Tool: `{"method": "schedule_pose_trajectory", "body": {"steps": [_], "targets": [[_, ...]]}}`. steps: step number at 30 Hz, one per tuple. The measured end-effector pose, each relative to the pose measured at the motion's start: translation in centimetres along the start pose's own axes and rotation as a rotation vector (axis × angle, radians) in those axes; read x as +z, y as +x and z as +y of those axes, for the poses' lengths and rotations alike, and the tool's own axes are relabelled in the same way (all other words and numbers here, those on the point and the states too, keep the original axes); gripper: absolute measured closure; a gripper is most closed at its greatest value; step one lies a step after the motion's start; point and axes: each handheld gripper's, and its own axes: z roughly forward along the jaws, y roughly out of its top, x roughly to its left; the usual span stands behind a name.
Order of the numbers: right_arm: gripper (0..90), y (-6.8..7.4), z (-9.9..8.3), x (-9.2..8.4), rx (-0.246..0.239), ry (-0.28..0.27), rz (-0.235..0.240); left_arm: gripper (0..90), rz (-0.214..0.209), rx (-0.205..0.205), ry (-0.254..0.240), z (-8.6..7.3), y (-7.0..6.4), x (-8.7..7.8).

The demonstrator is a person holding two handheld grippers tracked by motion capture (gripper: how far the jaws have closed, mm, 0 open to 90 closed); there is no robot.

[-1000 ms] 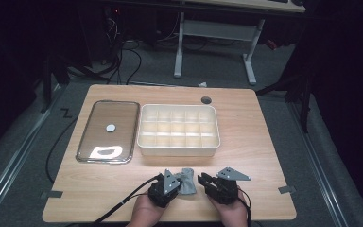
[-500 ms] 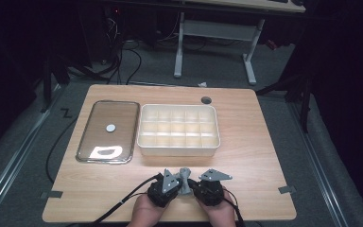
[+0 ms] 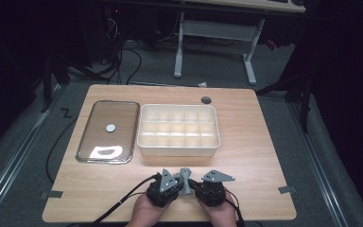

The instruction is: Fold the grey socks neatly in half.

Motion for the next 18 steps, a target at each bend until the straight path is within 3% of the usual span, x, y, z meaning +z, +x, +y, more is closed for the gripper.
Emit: {"method": "schedule_pose_trajectory", "body": {"steps": [5,7,9,10,12,16,18], "targets": [[90.0,0.0,-0.1,-0.1,-0.007,0.007,-0.015,72.2,0.01,0.007,-0.024,0.1,-0.1,-0.5],[90.0,-0.1,-0.1,0.0,-0.005,0.011,-0.017,72.5,0.018,-0.004,-0.085,0.5,-0.1,-1.5],[90.0,-0.1,-0.2,0.0,-0.004,0.015,-0.019,75.5,0.051,0.013,-0.162,1.0,-0.1,-3.1],[90.0,-0.2,-0.3,-0.1,0.002,0.016,-0.017,77.5,0.077,0.022,-0.177,1.0,0.0,-3.8],[90.0,-0.3,-0.3,-0.1,0.003,0.017,-0.021,82.1,0.108,0.019,-0.15,0.7,0.7,-4.4],[90.0,-0.3,-0.4,-0.2,0.01,0.018,-0.024,86.4,0.094,-0.051,-0.001,-1.0,2.2,-3.3],[90.0,-0.3,-0.4,-0.3,0.011,0.013,-0.021,86.4,0.081,-0.054,0.033,-1.3,1.9,-2.7]]}}
